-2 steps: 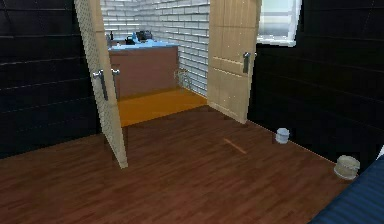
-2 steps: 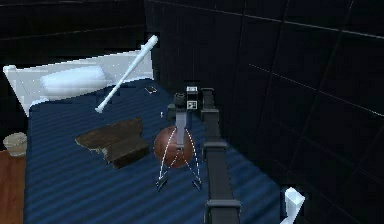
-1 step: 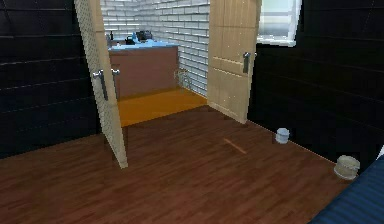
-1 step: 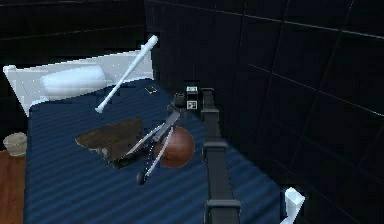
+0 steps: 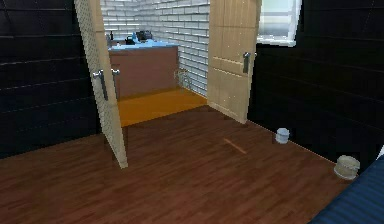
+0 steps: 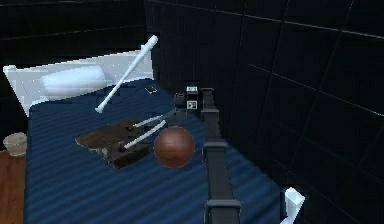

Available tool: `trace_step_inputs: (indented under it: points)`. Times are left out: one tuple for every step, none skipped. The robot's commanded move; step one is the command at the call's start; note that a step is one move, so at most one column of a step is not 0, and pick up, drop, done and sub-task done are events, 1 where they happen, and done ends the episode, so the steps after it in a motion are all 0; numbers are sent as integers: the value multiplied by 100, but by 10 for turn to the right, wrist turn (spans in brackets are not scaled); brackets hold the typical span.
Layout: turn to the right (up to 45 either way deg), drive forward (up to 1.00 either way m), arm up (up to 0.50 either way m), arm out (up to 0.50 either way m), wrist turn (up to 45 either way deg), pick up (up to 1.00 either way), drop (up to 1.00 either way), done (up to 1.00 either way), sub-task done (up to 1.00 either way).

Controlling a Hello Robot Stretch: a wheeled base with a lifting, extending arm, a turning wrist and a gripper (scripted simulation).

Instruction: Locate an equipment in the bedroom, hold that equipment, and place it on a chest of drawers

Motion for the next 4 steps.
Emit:
trace_step_inputs:
  points:
    - [0,0,0,0,450,0,0,0,0]
    - [0,0,0,0,270,0,0,0,0]
    - [0,0,-30,0,0,0,0,0,0]
    - [0,0,0,0,0,100,0,0,0]
